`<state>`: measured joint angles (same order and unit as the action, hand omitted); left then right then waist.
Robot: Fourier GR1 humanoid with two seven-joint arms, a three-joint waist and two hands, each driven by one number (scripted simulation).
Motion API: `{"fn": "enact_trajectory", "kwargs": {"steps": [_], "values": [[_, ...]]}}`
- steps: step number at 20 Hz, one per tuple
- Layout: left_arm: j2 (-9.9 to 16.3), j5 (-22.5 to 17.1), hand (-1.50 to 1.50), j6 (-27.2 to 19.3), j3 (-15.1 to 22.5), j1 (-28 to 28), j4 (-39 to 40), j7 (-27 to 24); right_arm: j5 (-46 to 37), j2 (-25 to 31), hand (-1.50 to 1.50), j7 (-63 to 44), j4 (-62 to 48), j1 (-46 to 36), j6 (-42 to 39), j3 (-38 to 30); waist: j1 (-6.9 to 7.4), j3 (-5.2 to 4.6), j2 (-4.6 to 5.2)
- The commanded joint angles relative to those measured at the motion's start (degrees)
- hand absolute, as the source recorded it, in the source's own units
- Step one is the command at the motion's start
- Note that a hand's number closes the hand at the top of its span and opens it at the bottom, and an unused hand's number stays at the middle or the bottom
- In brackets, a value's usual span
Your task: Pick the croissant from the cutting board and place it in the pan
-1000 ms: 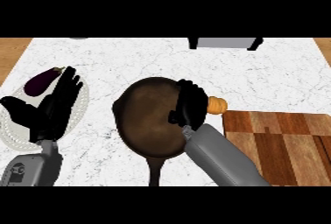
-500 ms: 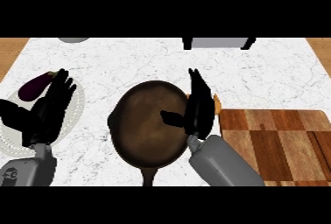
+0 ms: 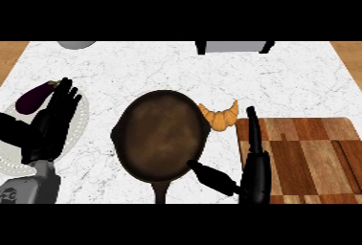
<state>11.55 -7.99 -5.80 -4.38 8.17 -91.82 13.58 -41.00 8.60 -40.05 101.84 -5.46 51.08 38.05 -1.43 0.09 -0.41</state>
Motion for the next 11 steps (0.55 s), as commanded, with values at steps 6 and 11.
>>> {"fn": "enact_trajectory", "kwargs": {"steps": [6, 11], "values": [[0.41, -0.36, 0.0, 0.6, -0.95, -0.56, -2.55, 1.35, 10.43, 15.46, -1.5, 18.59, 18.36, 23.0, 9.53, 8.02, 0.91, -0.01, 0.24], [-1.53, 1.1, 0.0, -0.15, 0.96, -1.66, -5.53, 2.55, 12.31, 17.52, -1.5, 22.78, 17.86, 26.6, 9.42, 7.63, 1.3, -0.04, 0.29]]}}
